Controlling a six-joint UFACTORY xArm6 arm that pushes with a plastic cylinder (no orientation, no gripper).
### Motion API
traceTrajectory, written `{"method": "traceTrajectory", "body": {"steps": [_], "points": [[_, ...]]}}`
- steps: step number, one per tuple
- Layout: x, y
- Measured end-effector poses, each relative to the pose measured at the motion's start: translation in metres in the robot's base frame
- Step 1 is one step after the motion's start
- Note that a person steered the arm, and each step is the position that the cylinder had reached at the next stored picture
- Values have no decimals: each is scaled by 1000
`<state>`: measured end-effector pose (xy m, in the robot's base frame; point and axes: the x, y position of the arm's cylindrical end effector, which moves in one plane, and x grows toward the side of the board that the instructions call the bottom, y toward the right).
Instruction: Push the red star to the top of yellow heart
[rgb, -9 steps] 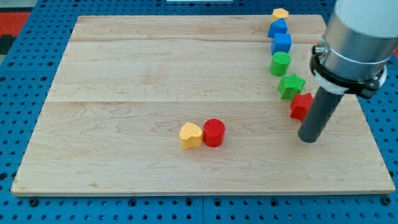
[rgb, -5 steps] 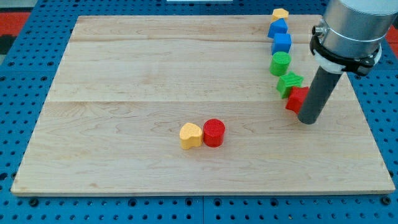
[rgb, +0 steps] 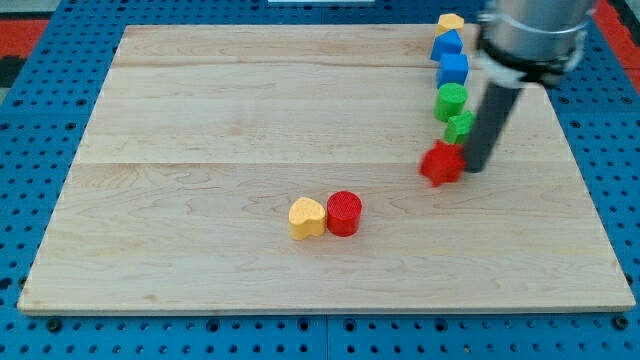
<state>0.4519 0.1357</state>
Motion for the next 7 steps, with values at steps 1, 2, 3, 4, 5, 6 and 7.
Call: {"method": "traceTrajectory", "body": {"steps": [1,2,3,4,5,6,7], "points": [[13,-84],[4,-116],[-24,-134],[-24,-212],[-15,-227],[-7,-177],[-15,-146]]}}
